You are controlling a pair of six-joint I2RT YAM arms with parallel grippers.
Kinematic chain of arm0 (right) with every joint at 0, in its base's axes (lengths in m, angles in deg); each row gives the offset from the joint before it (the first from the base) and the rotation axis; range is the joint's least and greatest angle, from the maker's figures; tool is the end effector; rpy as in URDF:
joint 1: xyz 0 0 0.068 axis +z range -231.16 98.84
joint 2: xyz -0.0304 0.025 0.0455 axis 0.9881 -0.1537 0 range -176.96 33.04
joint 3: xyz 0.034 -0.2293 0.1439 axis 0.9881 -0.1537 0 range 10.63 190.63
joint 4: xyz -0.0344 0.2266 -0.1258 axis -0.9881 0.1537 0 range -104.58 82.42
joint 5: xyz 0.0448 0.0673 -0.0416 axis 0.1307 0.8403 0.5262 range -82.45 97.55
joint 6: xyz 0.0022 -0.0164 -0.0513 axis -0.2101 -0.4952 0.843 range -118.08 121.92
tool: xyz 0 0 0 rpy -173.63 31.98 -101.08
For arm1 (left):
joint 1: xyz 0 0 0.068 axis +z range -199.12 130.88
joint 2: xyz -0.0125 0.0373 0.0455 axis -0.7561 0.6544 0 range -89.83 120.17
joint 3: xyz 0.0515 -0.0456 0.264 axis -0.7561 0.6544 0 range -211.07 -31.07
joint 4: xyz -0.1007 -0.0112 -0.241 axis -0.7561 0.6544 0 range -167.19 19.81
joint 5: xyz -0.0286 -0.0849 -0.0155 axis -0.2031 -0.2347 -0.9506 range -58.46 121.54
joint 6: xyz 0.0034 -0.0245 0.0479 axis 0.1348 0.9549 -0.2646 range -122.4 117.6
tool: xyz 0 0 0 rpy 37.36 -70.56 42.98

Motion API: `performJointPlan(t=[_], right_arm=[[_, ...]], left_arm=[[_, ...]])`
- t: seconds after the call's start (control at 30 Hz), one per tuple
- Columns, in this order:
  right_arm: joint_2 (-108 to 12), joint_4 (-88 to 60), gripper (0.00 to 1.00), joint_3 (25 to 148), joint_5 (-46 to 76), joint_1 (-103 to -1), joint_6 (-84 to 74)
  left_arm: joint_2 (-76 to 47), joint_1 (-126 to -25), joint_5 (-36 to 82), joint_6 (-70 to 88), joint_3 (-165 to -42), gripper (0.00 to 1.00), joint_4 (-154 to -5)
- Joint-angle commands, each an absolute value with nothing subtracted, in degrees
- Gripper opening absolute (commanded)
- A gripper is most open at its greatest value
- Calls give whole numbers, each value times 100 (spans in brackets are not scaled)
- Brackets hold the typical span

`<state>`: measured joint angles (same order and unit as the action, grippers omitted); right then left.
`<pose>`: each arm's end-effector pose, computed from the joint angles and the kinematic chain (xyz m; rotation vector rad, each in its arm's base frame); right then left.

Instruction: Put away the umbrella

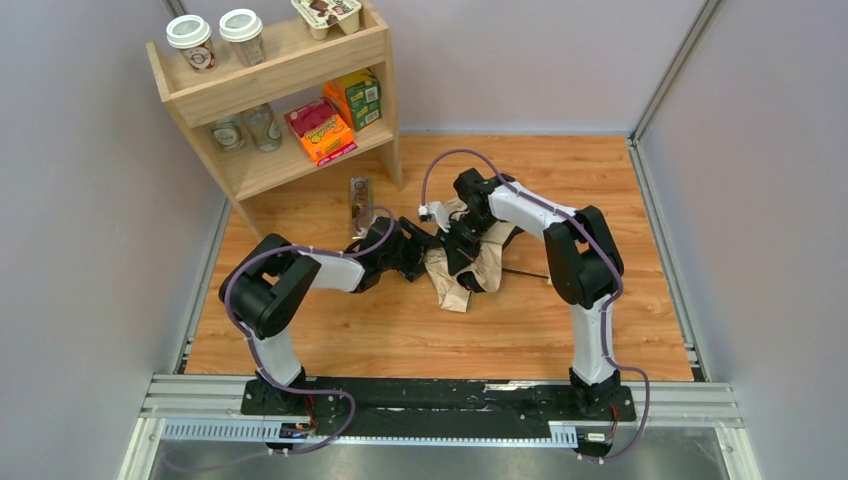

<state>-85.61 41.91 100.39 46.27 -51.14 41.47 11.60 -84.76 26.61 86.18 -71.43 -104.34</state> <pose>0.3337 0.2185 0.1779 -1.6558 2.3130 0.9863 0.2698 -0.1972 0.1258 -1.0559 2.2481 -1.2191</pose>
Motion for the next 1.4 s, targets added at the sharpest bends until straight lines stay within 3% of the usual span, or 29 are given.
performJointPlan(t=[0.0,0.07,0.13,0.2,0.27,0.37,0.4,0.47,0.53,0.67,0.8,0.93,1.17,1.37], right_arm=[[-8404,4054,0,10134,4825,-5110,4121],[-8351,3992,0,10125,4799,-5066,4094],[-8316,3913,0,10108,4702,-5022,4033],[-8289,3781,0,10081,4570,-4987,3919],[-8272,3675,0,10072,4474,-4943,3796],[-8061,3264,0,9932,4132,-4908,3331],[-7921,3114,1,9862,3982,-4899,3147],[-7640,2780,16,9669,3465,-4899,2769],[-7350,2603,23,9572,2728,-4890,2382],[-6586,2550,59,9291,1164,-4864,1836],[-6058,2777,68,9184,-691,-4514,1599],[-5408,2999,72,8896,-1563,-3680,1711],[-4045,1507,83,7324,-1285,-1676,2124],[-4069,214,89,6224,-976,-1050,2388]], left_arm=[[1440,-8498,2714,8742,-7519,79,-9449],[1493,-8498,2906,8796,-7397,64,-9650],[1529,-8498,3004,8699,-7309,41,-9879],[1581,-8498,2961,8620,-7221,25,-10125],[1573,-8498,2847,8550,-7107,11,-10406],[1459,-8498,2741,8488,-6913,0,-10601],[1406,-8498,2723,8497,-6808,0,-10627],[1196,-8498,2706,8488,-6597,0,-10575],[950,-8498,2644,8505,-6526,0,-10085],[466,-8498,2468,8540,-6579,0,-8943],[264,-8498,2459,8593,-6605,0,-8441],[254,-8498,2337,8734,-6605,0,-8334],[70,-8489,2389,8795,-6675,0,-7947],[131,-8454,2178,8918,-6710,0,-7789]])
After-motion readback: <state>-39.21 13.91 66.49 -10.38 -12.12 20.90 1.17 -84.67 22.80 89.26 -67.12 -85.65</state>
